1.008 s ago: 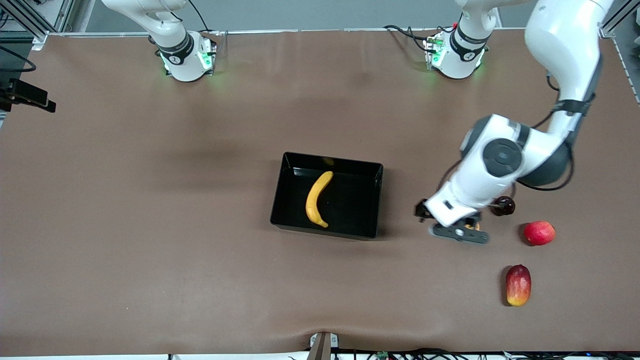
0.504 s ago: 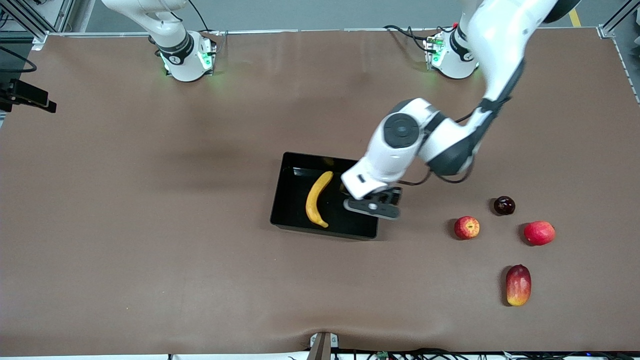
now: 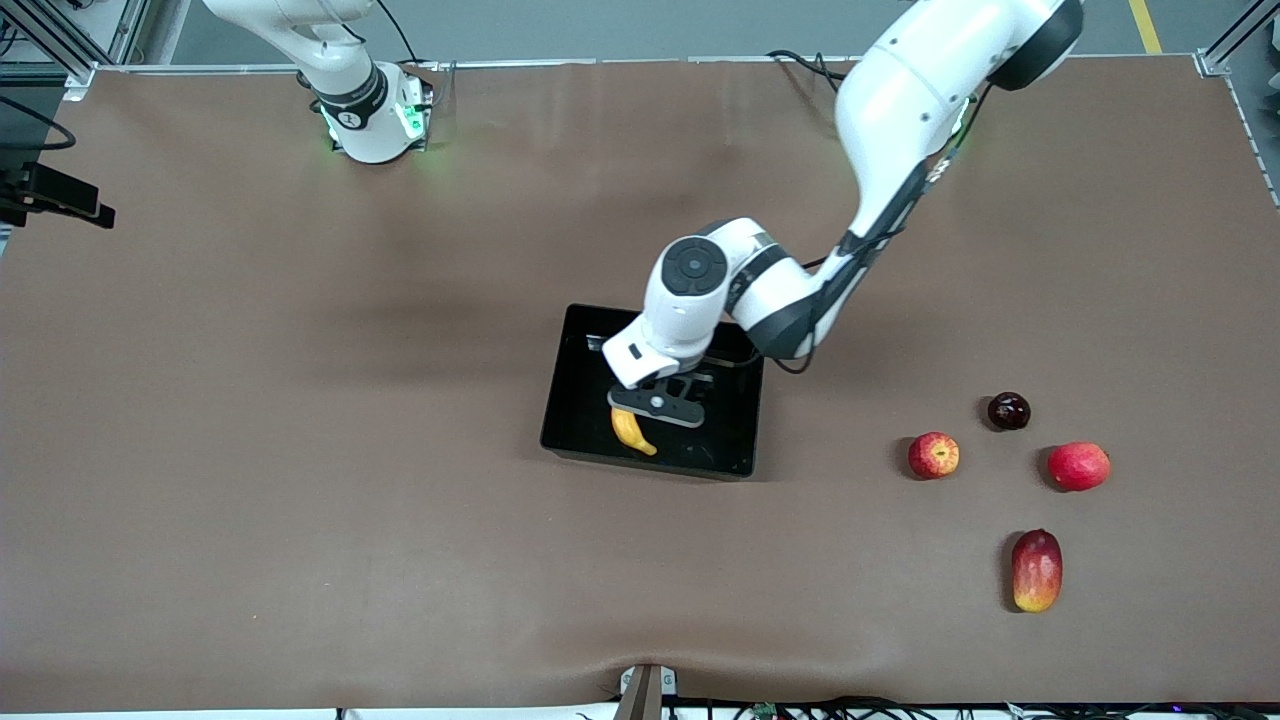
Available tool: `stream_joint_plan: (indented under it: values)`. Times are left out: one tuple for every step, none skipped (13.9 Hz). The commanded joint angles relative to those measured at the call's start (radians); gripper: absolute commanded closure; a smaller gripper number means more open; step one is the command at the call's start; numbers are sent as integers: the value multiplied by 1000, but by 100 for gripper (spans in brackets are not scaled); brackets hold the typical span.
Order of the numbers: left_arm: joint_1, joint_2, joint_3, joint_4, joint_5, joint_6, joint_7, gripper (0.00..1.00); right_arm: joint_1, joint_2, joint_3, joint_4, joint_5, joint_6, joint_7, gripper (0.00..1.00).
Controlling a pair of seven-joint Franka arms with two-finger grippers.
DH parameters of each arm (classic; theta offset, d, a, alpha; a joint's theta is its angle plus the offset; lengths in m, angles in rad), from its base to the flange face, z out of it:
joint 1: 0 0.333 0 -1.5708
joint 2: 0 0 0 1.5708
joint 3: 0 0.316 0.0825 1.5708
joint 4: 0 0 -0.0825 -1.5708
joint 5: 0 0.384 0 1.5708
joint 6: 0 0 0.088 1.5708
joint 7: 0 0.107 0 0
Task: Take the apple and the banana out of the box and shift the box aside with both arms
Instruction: 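Move the left gripper back into the tray and grasp the banana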
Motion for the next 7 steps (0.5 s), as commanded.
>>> stream_joint_plan:
  values:
    - [-24,54,14,34,16,48,-13,0,-24,52,1,23,3,-14,-9,0]
    - [-30,67,22,34,16,54,-13,0,-26,61,1,19,3,-15,-7,0]
    - [-45,78,29,34,15,56,-15,0,-27,61,1,16,1,-17,-7,0]
    - [-58,86,40,37,15,56,-26,0,-26,61,1,13,-2,-33,-7,0]
    - [-73,100,49,46,15,59,-39,0,-26,59,2,13,1,-62,-4,0]
    - [-87,116,51,63,15,60,-59,0,-21,58,2,13,3,-63,3,0]
    - [-104,135,60,80,15,60,-73,0,-20,58,2,4,6,-64,5,0]
